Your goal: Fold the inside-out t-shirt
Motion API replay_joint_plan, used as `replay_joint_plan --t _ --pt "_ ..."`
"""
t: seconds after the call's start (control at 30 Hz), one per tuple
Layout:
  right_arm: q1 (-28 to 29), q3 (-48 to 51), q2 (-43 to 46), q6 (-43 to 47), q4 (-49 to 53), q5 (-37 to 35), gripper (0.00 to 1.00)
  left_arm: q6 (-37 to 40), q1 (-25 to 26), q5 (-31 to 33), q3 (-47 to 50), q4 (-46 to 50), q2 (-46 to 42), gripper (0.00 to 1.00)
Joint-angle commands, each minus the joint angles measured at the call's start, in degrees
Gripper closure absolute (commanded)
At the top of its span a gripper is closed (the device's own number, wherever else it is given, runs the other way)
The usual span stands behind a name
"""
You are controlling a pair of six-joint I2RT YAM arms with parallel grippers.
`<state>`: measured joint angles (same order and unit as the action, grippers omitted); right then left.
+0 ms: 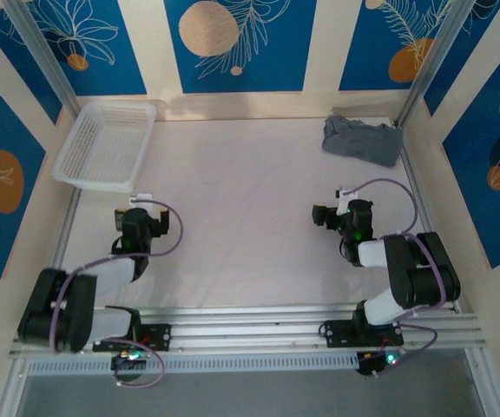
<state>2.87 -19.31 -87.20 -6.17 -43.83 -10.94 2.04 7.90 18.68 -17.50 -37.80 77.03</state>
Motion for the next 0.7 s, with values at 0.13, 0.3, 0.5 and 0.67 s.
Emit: replay_joint_plan --t 0.13,0.3,0.5,0.67 --pt "-2.72 -2.55 -0.27 -1.23 -6.74 1.77 0.01 -0.8 -3.6 -10.94 -4.47 -12.43 11.31 0.01" --pt "-2.33 -2.93 -0.16 -0.87 -5.89 1.32 0.01 -0.49 -3.51 -11.88 -4.95 -10.94 10.84 0.01" --pt "-2.52 -3.94 -0.52 0.04 -4.39 4.0 0.01 0.41 -3.59 -14.61 -5.62 -9.64 10.85 0.01" --pt "-2.74 -2.48 0.07 -0.5 -6.02 3.47 0.01 0.42 -3.57 -14.63 -5.62 -9.59 10.86 0.01"
